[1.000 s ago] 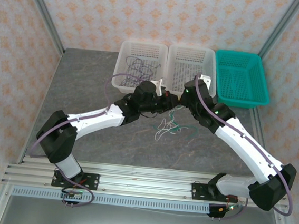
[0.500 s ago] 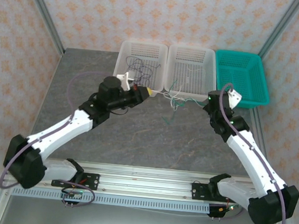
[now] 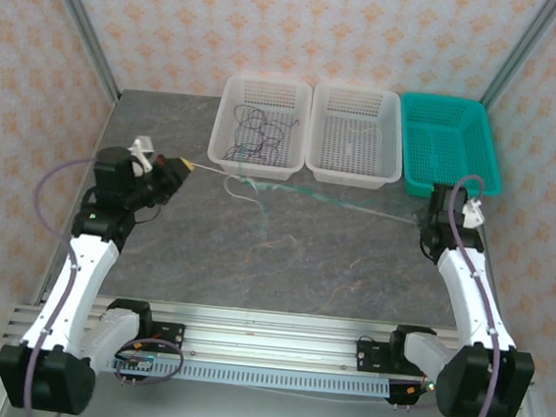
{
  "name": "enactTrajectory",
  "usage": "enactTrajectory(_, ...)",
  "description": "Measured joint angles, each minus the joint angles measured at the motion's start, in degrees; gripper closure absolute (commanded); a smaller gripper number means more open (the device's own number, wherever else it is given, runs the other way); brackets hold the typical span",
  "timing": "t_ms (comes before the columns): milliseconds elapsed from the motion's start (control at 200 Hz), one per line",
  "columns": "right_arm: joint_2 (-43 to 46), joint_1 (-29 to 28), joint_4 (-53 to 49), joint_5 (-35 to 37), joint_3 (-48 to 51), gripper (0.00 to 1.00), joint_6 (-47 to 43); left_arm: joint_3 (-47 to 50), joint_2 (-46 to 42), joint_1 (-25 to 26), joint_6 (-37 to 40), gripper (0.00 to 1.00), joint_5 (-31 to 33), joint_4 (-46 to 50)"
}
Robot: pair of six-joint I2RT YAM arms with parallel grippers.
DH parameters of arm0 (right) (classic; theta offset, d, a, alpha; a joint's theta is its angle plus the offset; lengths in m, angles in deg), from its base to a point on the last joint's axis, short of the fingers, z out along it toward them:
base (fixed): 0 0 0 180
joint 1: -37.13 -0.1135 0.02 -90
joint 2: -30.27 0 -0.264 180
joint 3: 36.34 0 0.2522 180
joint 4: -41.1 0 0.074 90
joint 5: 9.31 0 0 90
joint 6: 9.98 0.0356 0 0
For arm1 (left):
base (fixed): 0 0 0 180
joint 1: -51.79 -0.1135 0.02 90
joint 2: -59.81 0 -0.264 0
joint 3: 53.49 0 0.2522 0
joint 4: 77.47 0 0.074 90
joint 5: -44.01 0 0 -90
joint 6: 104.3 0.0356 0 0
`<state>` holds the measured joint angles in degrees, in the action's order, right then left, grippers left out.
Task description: Untangle the cables
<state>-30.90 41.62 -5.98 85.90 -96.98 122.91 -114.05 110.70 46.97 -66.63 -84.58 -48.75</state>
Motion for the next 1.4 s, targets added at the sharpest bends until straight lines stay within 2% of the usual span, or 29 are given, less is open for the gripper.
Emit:
enactTrajectory(150, -0.31, 0.85, -0.04, -0.70, 0.83, 1.00, -1.75, 1.97, -0.61, -1.03, -0.02, 1.00, -1.42, 0.68)
enactTrajectory(255, -1.09, 1.01, 2.58, -4.52, 3.06, 1.00, -2.78, 2.36, 0.22, 2.99, 2.49, 1.00, 1.07, 1.33)
enactTrajectory(315, -1.70, 0.00, 3.82, -7.45, 4.55, 0.89, -3.58, 2.25, 1.03, 6.40, 4.74, 1.00, 2.58, 2.34)
enactTrajectory(460, -1.79, -6.10, 10.23, -15.89, 9.46, 0.53, -4.52, 4.15, 4.35, 11.85, 8.00, 1.00, 4.94, 2.38)
enactTrajectory(591, -1.44, -12.52, 11.50, -17.33, 10.73, 0.41, -5.60, 9.70, 7.80, 14.71, 8.79, 1.00, 7.63, 2.03)
enactTrajectory(761, 3.04, -22.84, 13.60, -15.50, 10.49, 0.42, -9.38, 12.79, 8.35, 15.63, 8.90, 1.00, 9.68, 2.12)
enactTrajectory(931, 1.51, -35.87, 25.44, -19.47, 10.69, 0.43, -17.29, 12.22, 7.63, 15.72, 10.01, 1.00, 10.82, 2.05)
enactTrajectory(1046, -6.54, -45.22, 31.19, -20.94, 9.77, 0.40, -24.00, 11.47, 7.61, 15.78, 10.47, 1.00, 10.86, 2.01)
enactTrajectory(1146, -15.17, -50.53, 32.94, -22.47, 7.93, 0.38, -28.33, 10.99, 7.61, 16.50, 10.49, 1.00, 11.04, 2.03)
enactTrajectory(1316, -27.41, -54.21, 35.98, -25.03, 4.87, 0.38, -31.93, 10.75, 7.61, 16.85, 10.49, 1.00, 11.15, 2.05)
enactTrajectory(1401, -32.00, -54.99, 37.24, -26.73, 2.78, 0.45, -32.48, 10.49, 7.61, 16.85, 10.49, 1.00, 11.47, 2.12)
